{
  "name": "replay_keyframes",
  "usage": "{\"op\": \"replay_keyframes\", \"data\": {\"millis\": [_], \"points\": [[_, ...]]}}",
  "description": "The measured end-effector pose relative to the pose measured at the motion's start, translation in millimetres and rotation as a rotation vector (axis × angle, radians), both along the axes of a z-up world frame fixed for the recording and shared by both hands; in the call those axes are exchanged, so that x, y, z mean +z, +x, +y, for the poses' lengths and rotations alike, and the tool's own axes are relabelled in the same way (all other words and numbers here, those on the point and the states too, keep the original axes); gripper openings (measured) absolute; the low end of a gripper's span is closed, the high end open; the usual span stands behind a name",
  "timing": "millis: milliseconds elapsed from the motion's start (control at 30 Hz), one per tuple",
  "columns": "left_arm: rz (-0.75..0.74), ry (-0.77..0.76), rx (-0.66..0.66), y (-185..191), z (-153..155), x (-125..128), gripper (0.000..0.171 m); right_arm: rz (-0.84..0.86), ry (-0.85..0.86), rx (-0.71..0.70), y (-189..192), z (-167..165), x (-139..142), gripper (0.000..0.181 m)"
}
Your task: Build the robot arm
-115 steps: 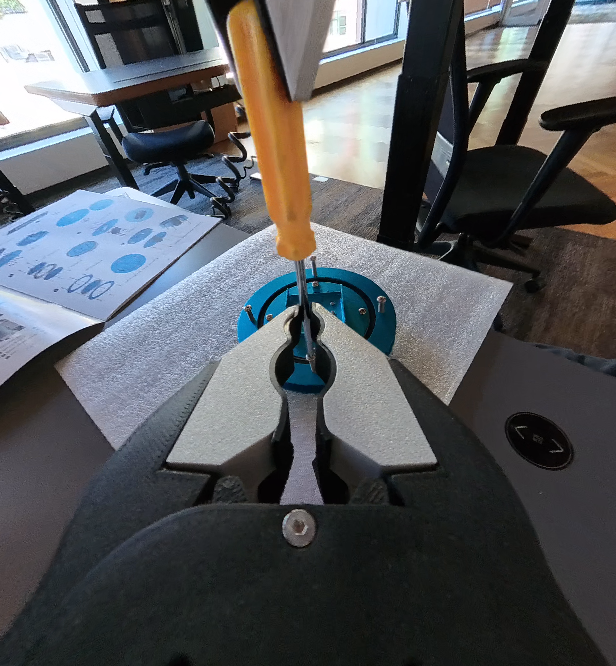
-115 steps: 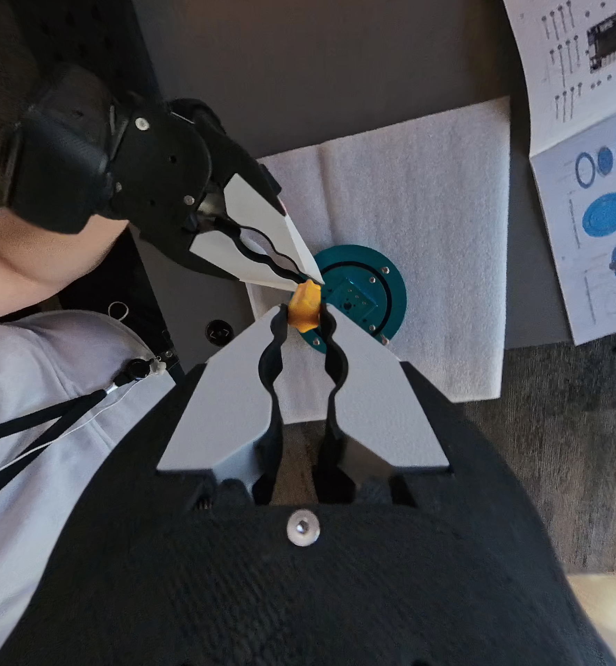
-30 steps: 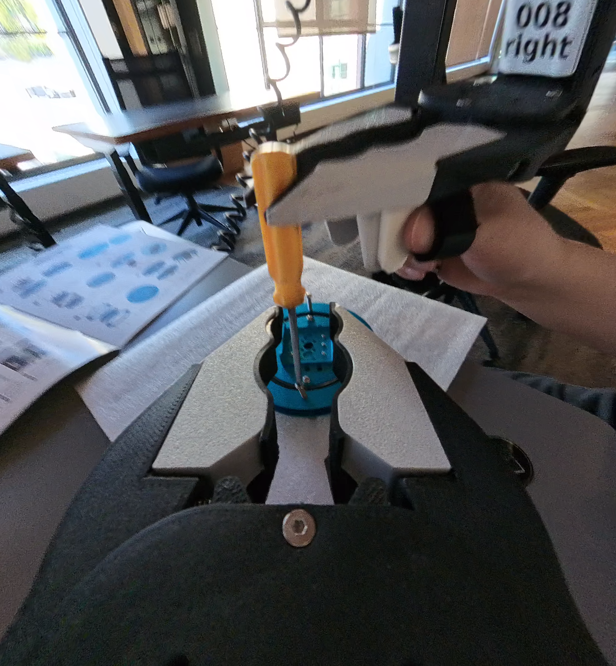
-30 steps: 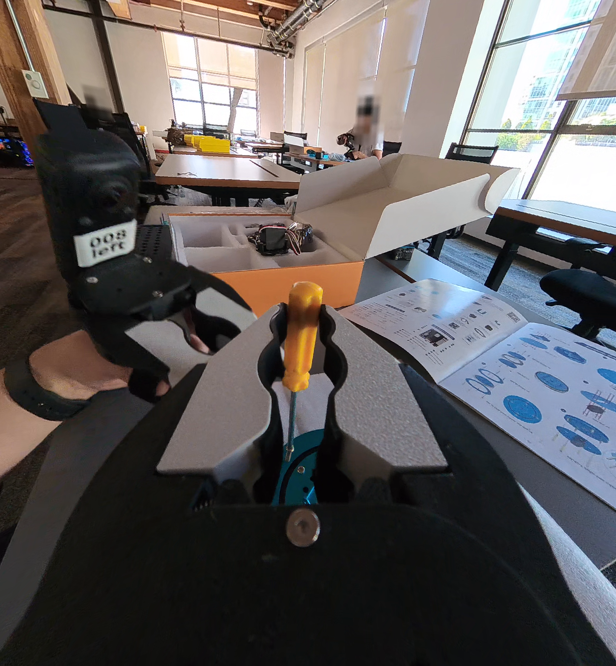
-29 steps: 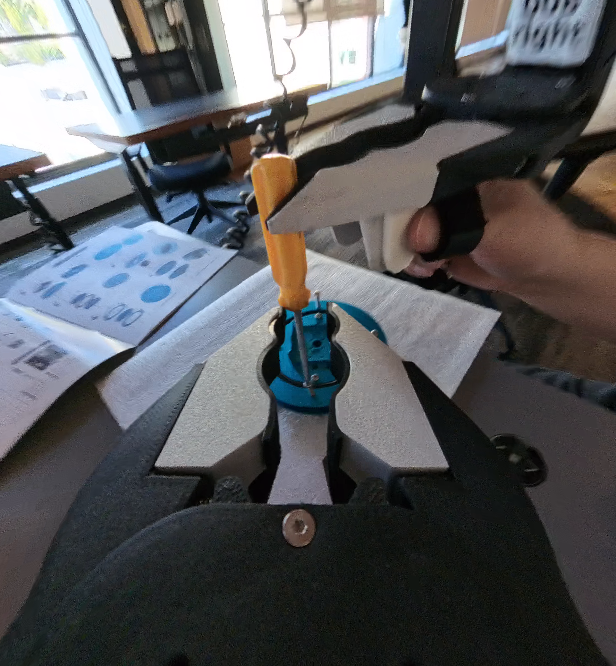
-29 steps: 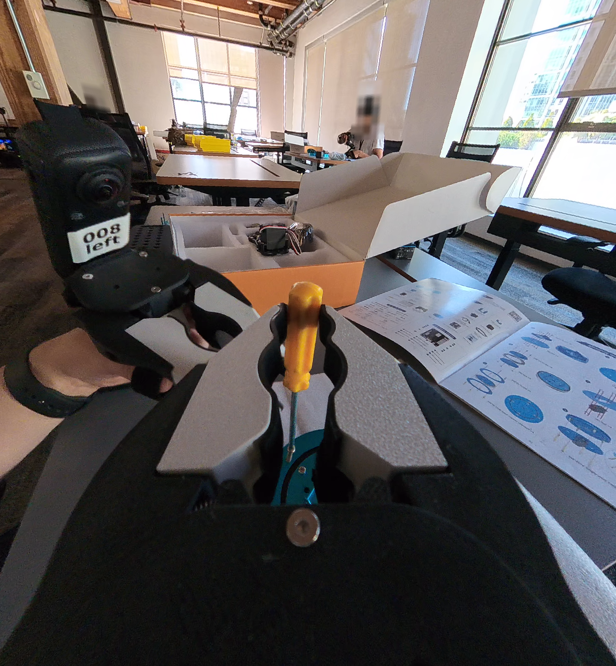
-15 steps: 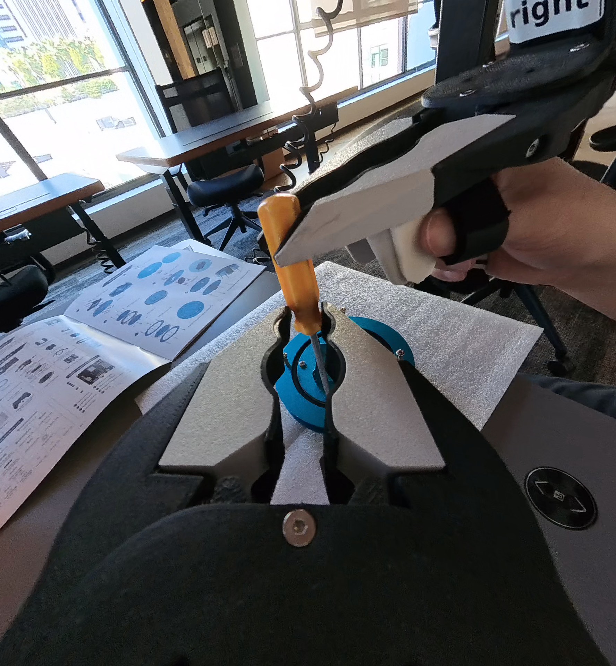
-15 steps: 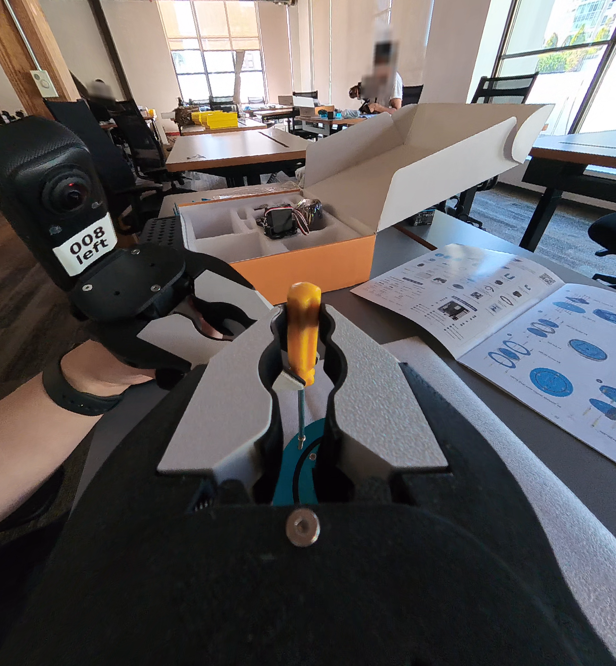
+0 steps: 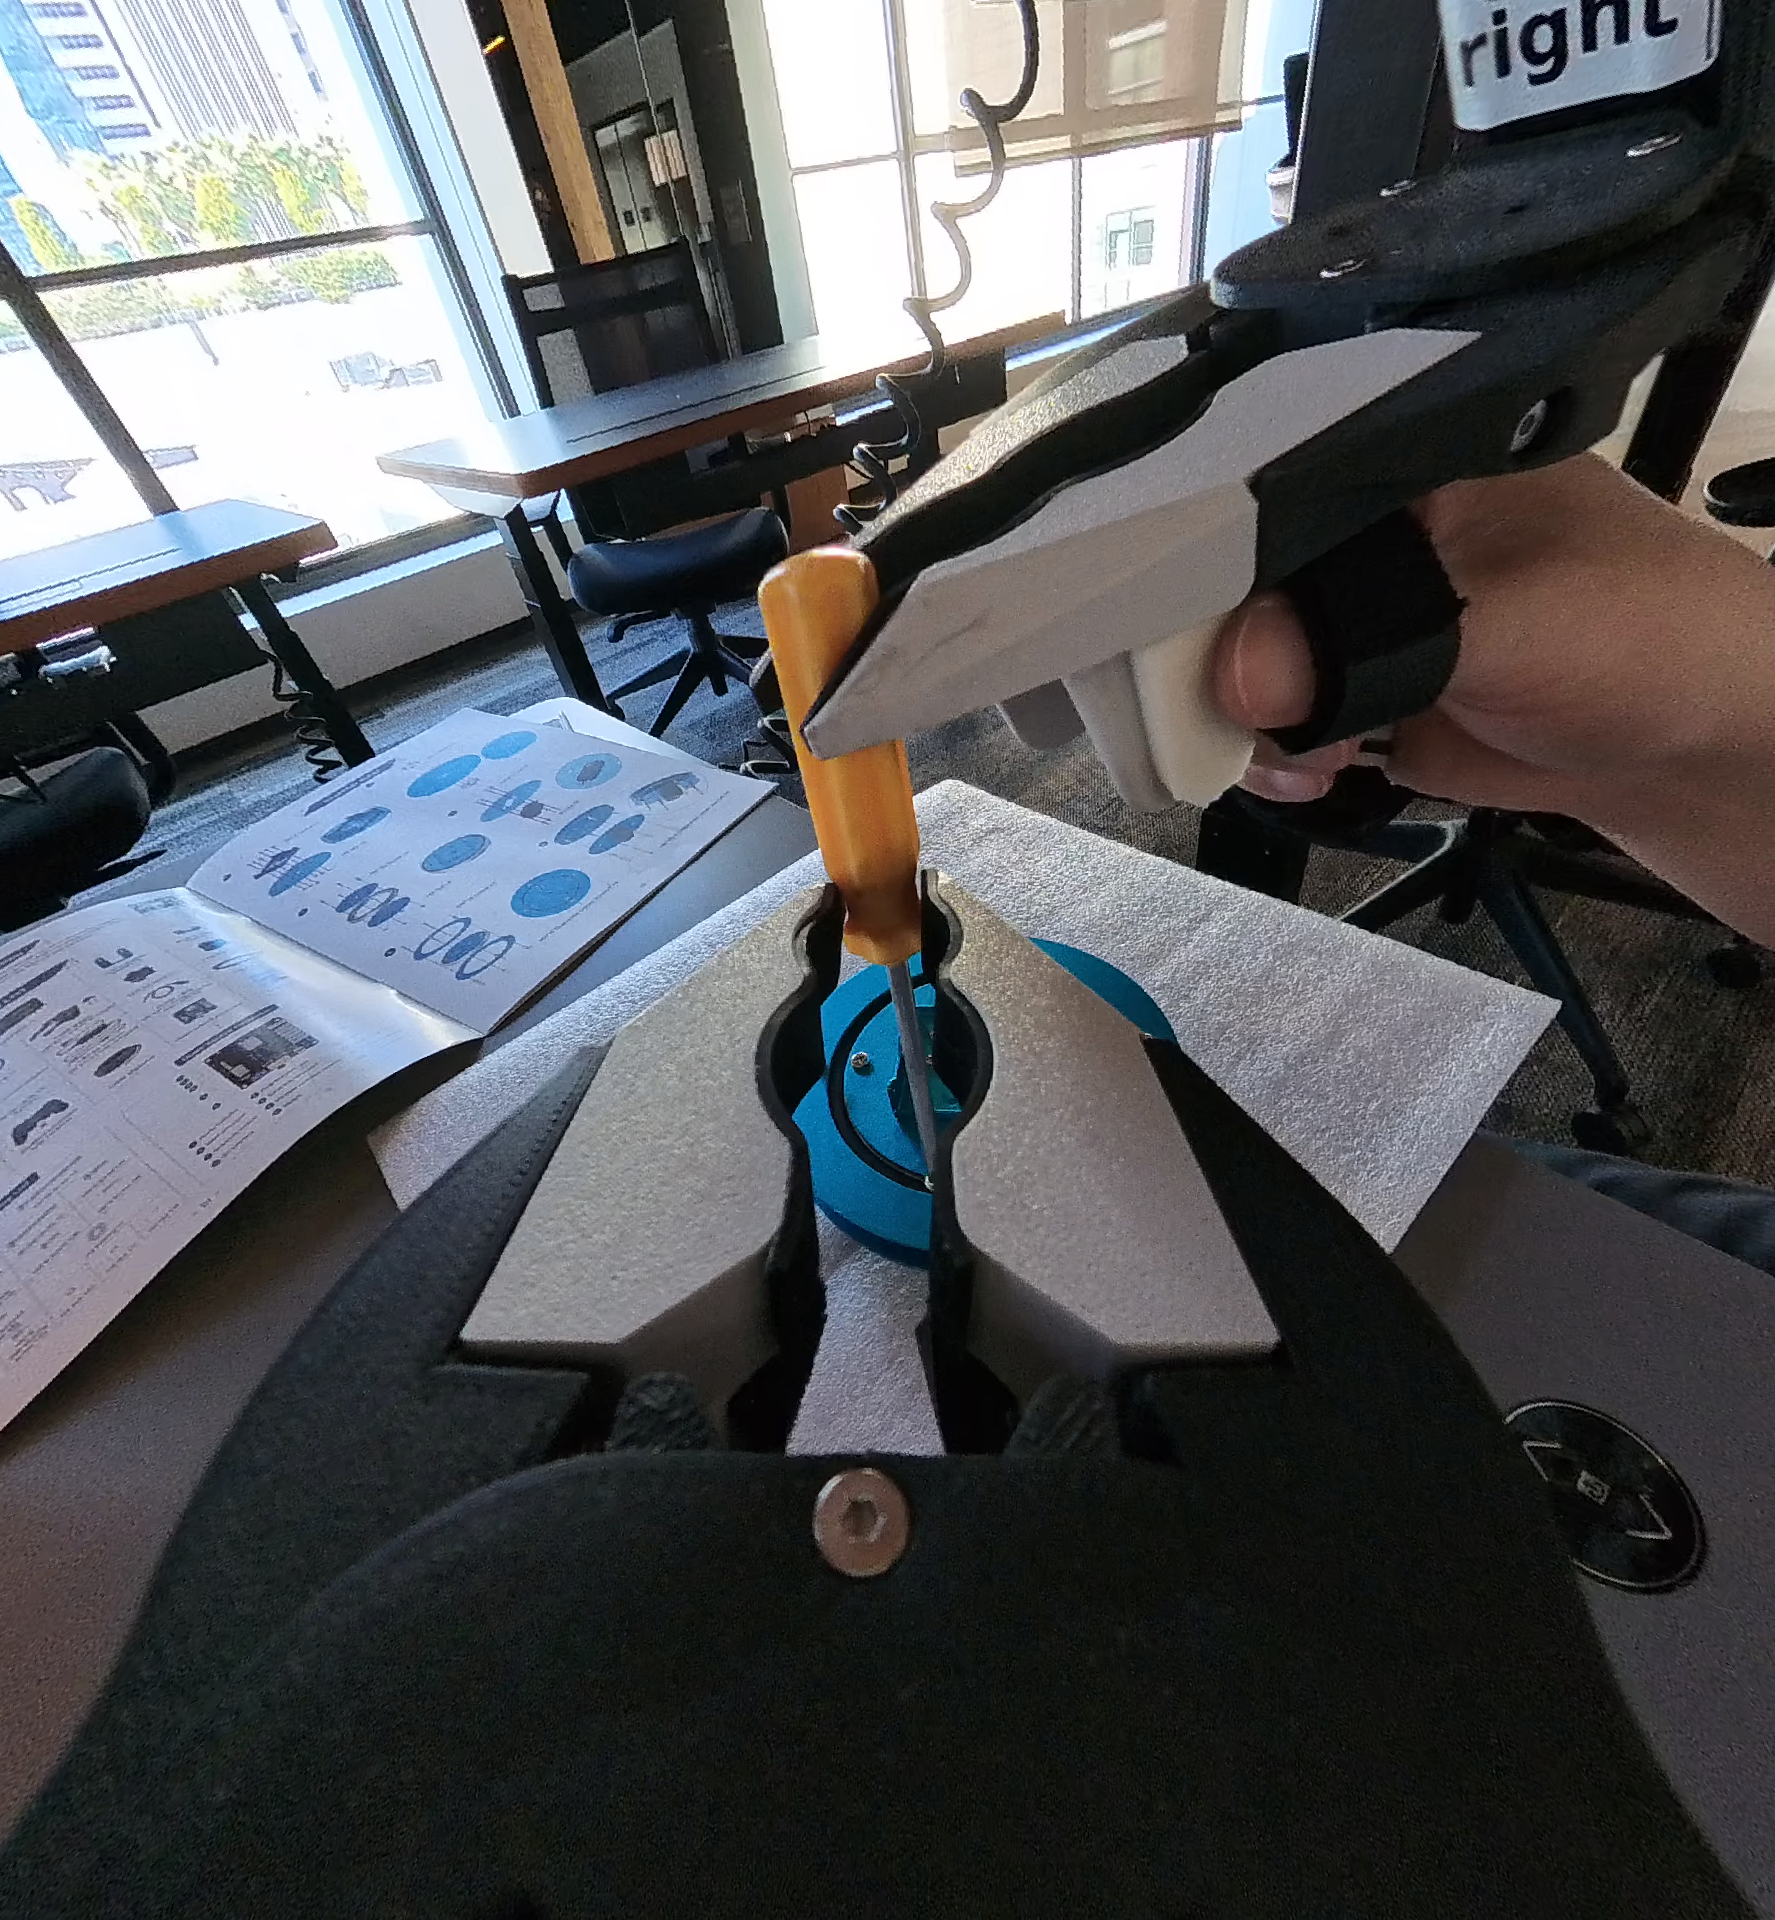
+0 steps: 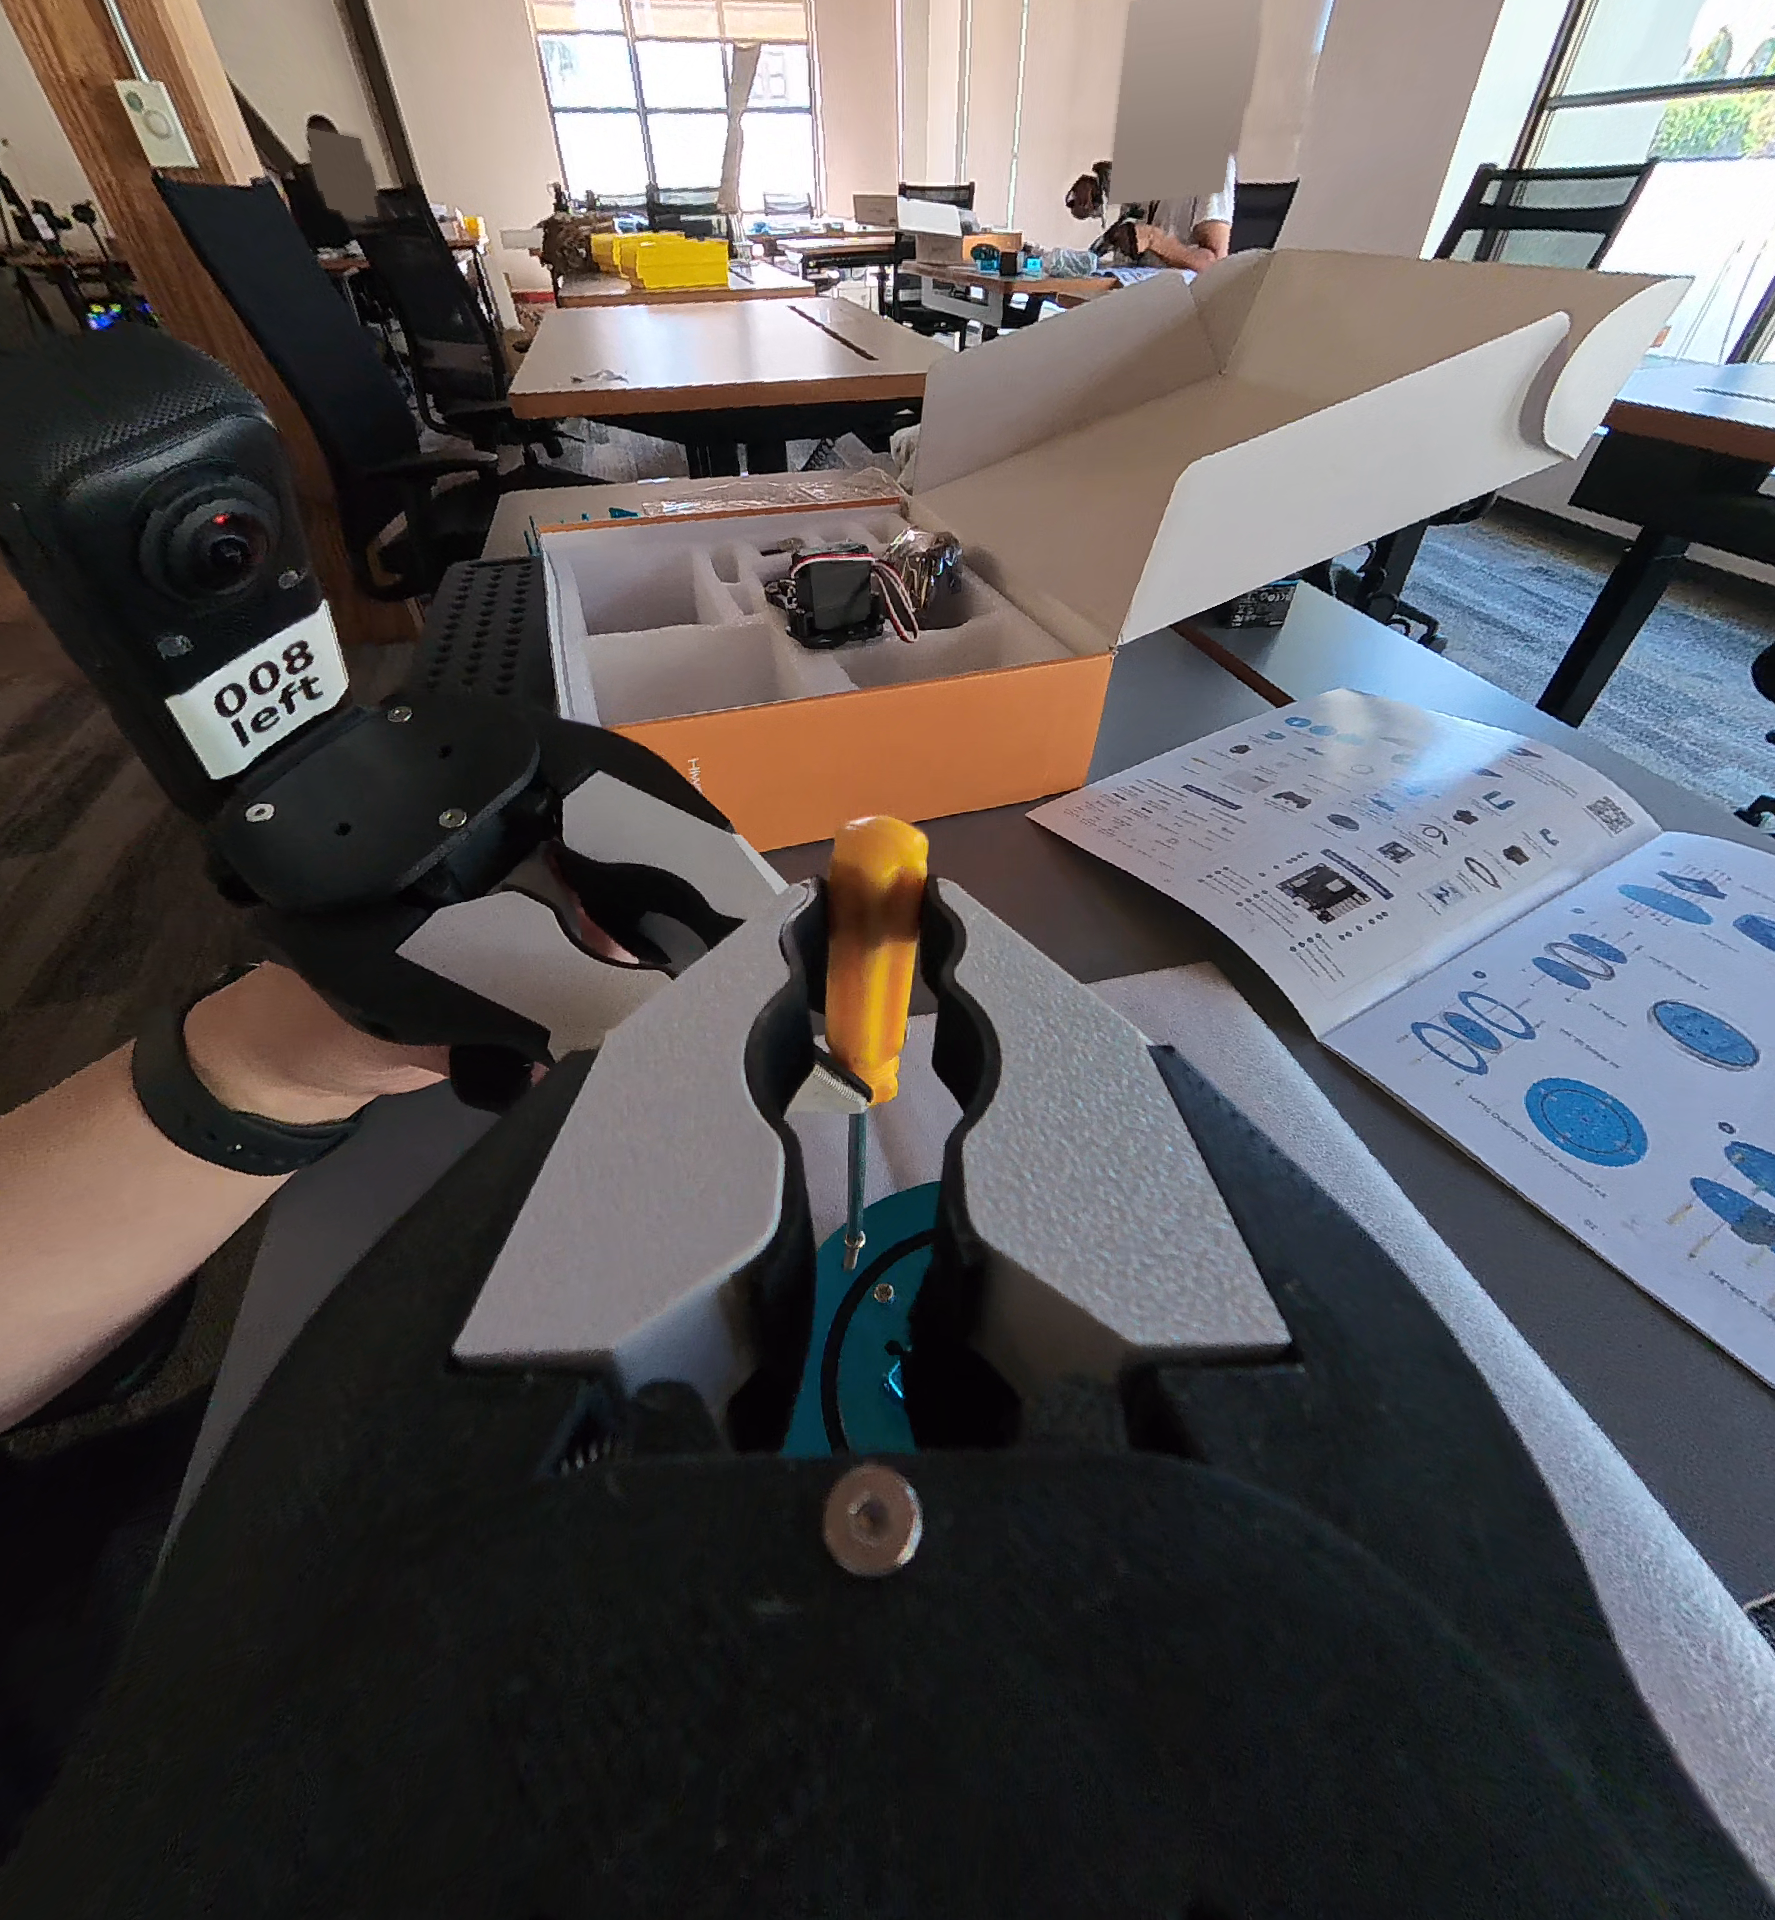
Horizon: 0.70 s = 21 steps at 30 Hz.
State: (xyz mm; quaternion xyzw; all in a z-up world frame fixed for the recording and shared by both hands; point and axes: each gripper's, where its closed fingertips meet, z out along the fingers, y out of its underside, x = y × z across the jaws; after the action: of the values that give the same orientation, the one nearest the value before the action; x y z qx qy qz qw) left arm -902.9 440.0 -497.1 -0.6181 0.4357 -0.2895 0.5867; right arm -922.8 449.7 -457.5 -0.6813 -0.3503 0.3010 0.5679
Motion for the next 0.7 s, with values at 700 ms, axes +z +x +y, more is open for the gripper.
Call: {"op": "replay_keyframes", "data": {"millis": [700], "points": [[0.148,-0.141,-0.031,-5.6,-1.4,-55.0,0.018,0.025,0.044,0.068,6.1,-5.2,21.4,0.015]]}}
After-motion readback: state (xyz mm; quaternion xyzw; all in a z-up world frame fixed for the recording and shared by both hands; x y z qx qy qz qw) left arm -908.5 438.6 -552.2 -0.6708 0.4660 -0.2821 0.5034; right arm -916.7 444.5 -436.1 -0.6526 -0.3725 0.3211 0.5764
